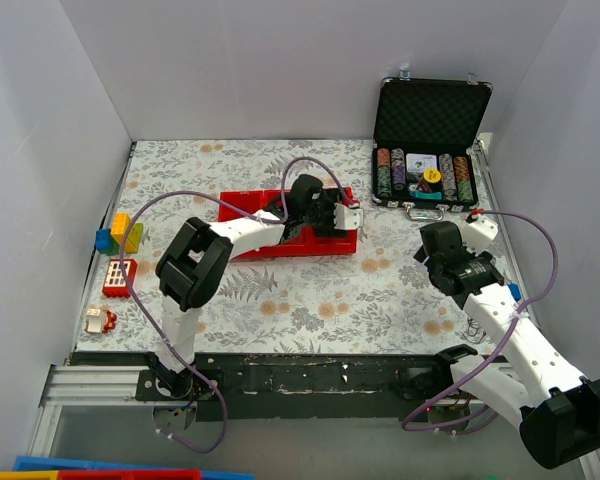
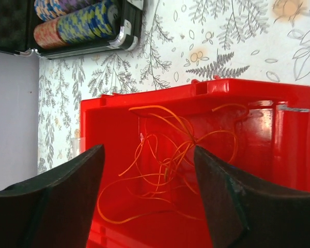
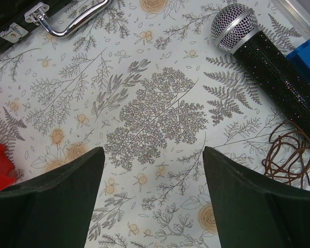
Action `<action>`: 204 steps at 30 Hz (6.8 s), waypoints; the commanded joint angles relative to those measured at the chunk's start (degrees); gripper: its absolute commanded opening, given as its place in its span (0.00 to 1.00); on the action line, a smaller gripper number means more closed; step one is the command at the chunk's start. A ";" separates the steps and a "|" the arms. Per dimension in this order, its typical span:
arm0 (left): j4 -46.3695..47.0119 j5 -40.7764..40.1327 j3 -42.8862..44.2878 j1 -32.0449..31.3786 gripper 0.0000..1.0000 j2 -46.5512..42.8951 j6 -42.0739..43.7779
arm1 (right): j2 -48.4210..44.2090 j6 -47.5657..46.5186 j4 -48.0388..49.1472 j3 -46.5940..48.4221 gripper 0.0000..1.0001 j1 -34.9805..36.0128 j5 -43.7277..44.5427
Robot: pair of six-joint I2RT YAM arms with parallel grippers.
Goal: Untangle the cables
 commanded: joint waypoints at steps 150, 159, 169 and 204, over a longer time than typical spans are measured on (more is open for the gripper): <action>-19.78 6.55 -21.03 0.41 0.98 -44.89 -18.56 | 16.98 -4.96 -1.82 1.99 0.72 0.17 -38.04; -19.78 7.77 -22.53 0.50 0.98 -45.33 -18.82 | 19.10 -5.23 3.98 4.27 0.10 0.17 -44.98; -19.69 10.76 -23.32 0.33 0.98 -45.51 -21.55 | 14.88 -8.21 11.72 11.65 0.01 2.45 -59.12; -23.29 9.71 -20.51 26.07 0.98 -50.78 -50.64 | 48.88 -20.34 17.26 53.66 0.01 10.10 -67.93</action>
